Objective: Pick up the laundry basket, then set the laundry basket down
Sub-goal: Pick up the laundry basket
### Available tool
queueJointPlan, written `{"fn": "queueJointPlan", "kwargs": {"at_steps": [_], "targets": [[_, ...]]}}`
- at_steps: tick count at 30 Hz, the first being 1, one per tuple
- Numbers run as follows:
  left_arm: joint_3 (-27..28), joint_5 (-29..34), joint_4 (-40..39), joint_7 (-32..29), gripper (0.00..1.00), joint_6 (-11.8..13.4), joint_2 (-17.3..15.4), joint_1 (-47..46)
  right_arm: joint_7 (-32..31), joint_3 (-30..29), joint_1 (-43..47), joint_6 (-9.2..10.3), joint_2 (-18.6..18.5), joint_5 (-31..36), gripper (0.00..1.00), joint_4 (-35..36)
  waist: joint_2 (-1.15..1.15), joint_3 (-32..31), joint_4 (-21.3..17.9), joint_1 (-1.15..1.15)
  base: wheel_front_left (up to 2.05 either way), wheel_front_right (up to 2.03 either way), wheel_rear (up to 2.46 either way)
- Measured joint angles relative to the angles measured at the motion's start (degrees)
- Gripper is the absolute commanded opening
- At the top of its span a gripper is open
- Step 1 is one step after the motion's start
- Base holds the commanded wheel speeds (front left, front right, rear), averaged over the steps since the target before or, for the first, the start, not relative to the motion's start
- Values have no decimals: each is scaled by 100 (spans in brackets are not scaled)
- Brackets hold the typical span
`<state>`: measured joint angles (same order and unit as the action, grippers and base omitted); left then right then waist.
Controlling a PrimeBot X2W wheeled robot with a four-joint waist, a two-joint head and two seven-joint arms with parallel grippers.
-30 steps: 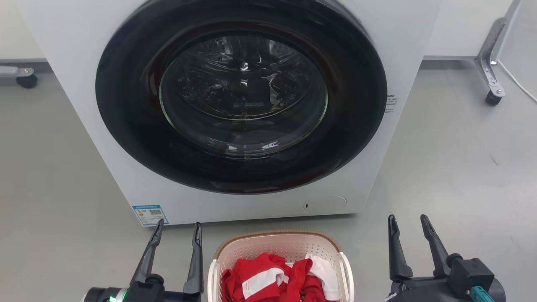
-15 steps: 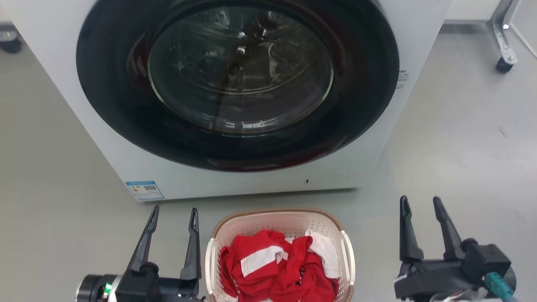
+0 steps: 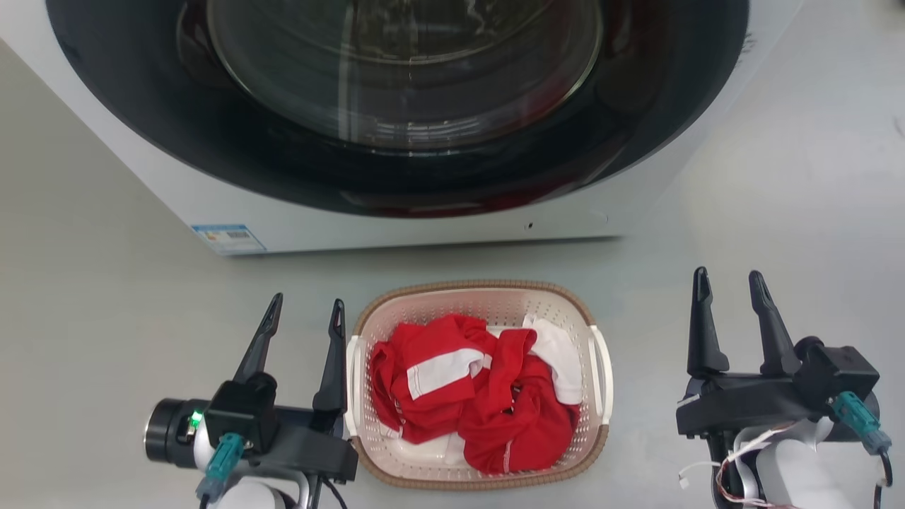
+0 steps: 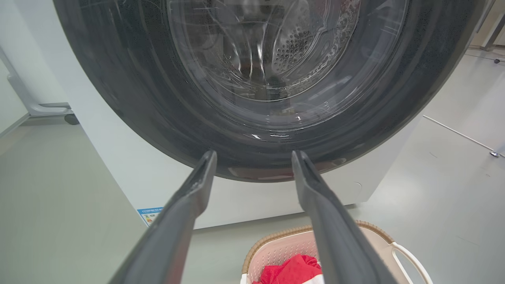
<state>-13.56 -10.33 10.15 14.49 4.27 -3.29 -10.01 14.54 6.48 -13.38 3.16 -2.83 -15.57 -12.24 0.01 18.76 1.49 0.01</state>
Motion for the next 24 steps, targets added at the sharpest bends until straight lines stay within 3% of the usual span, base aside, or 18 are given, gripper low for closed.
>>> {"fn": "queueJointPlan", "kwargs": {"at_steps": [24], "targets": [[-113, -695, 1919, 0, 100, -181, 113, -1794, 16, -9, -1676, -166, -161, 145, 100, -1647, 1, 1947, 225, 0, 0, 0, 0]]}}
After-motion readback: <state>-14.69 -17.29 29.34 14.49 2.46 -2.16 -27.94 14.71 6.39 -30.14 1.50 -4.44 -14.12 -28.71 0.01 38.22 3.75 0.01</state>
